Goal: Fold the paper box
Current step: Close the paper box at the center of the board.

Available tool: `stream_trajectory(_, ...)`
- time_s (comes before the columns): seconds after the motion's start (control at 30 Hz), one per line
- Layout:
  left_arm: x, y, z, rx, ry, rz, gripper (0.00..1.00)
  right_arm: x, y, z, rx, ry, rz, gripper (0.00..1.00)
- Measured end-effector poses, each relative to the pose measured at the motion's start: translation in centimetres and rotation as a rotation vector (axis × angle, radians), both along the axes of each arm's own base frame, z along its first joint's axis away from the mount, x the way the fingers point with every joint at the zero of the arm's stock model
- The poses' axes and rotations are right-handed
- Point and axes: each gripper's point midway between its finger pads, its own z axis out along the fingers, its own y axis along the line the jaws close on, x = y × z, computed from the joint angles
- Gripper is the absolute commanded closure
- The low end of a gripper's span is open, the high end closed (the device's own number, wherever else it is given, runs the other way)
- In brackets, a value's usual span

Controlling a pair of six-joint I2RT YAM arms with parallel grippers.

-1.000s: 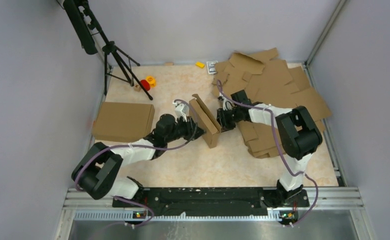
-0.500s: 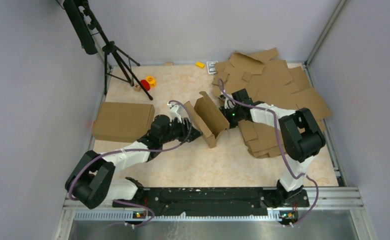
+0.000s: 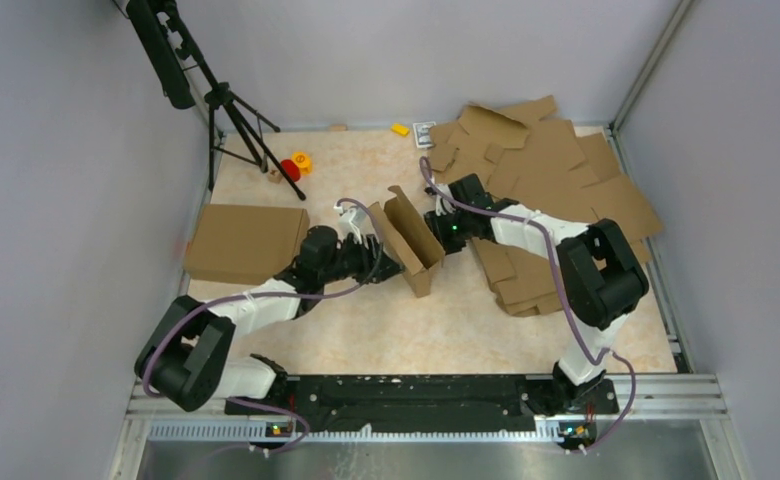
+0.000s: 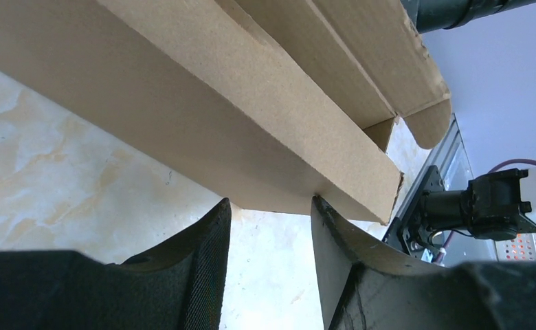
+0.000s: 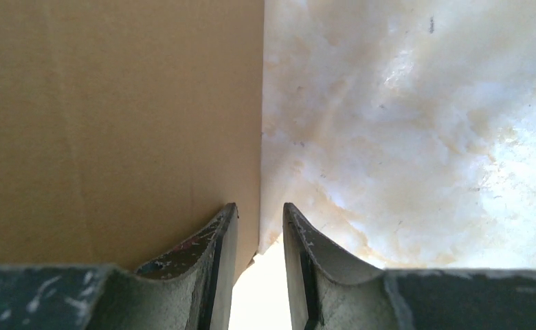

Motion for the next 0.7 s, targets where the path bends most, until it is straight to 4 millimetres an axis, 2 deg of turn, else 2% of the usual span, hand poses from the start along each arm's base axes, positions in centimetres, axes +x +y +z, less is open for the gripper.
stream_trajectory(0.2, -0.1, -0.4, 0.5, -0.015, 0.002, -0.020, 0.51, -0.5, 1.1, 1.1, -0.035, -0.049, 0.039, 0.69)
stream_trajectory(0.4, 0.0, -0.7, 1.0, -0.025, 0.002, -0.037, 0.48, -1.1, 1.4, 1.3, -0.064, -0.066, 0.065, 0.69)
stream_trajectory(0.5, -0.2, -0.7, 0.8, -0.020, 0.011, -0.039, 0.47, -1.1, 1.4, 1.2, -0.074, -0.077, 0.075, 0.68)
stream_trajectory(0.6, -0.4, -0.5, 0.4, -0.008, 0.031, -0.038, 0.56, -1.1, 1.5, 1.2, -0.091, -0.093, 0.088, 0.69)
stream_trajectory(0.7, -0.5, -0.3, -0.1, -0.013, 0.044, -0.020, 0.52, -0.4, 1.7, 1.7, -0.119, -0.118, 0.083, 0.70)
